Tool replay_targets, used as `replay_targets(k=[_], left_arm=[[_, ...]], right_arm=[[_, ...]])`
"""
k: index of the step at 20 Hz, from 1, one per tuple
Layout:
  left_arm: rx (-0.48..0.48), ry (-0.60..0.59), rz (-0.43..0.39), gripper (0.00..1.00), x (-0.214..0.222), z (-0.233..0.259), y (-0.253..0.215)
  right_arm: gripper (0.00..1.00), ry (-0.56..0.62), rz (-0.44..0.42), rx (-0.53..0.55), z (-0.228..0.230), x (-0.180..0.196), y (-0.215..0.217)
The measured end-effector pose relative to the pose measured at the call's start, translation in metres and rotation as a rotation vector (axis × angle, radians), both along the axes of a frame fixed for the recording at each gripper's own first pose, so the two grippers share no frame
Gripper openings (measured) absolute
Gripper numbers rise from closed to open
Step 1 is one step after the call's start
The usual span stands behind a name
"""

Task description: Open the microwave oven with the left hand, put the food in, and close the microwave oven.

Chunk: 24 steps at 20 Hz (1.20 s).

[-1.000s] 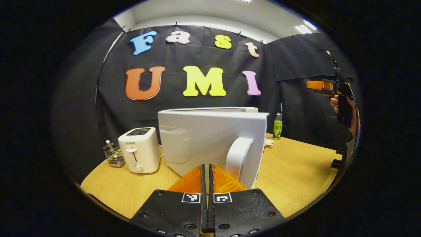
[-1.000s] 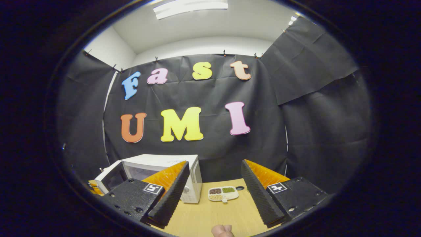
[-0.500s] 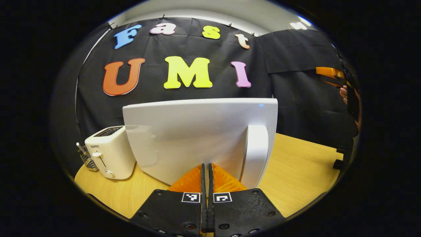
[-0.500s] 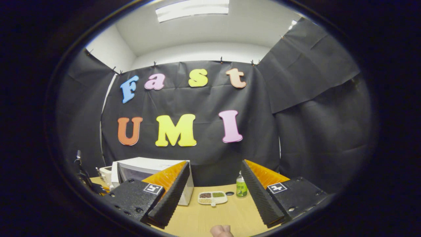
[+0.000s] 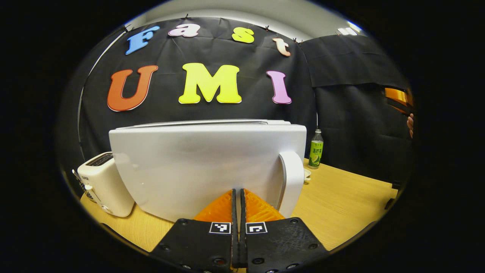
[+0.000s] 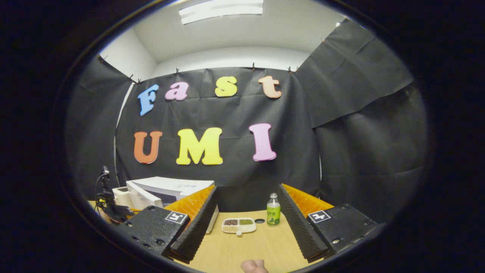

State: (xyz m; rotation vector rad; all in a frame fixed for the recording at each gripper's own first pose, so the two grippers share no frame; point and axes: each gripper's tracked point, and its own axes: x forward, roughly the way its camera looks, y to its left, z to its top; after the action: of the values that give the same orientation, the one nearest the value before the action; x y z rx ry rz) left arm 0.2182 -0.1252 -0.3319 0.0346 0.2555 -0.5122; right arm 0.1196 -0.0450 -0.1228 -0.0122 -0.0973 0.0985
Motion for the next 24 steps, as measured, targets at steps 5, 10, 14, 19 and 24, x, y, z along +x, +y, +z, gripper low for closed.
replay_targets(k=[5, 10, 14, 19, 24], left_arm=[[-0.009, -0.008, 0.011, 0.0, 0.041, 0.008, -0.03], [-0.07, 0.059, 0.014, 0.0, 0.079, 0.006, -0.062], [-0.084, 0.101, 0.034, 0.0, 0.077, 0.01, -0.058], [-0.066, 0.113, 0.08, 0.01, 0.061, 0.018, -0.05], [-0.06, 0.077, 0.1, 0.01, 0.018, 0.048, -0.045]], right_arm=[[0.91, 0.043, 0.011, 0.005, -0.013, 0.001, -0.01], [1.0, 0.086, 0.005, 0.028, -0.021, -0.008, -0.012], [1.0, 0.11, 0.024, 0.054, -0.019, -0.02, -0.004], [1.0, 0.146, 0.017, 0.069, -0.022, -0.037, -0.005], [1.0, 0.165, 0.023, 0.082, -0.02, -0.057, -0.008]])
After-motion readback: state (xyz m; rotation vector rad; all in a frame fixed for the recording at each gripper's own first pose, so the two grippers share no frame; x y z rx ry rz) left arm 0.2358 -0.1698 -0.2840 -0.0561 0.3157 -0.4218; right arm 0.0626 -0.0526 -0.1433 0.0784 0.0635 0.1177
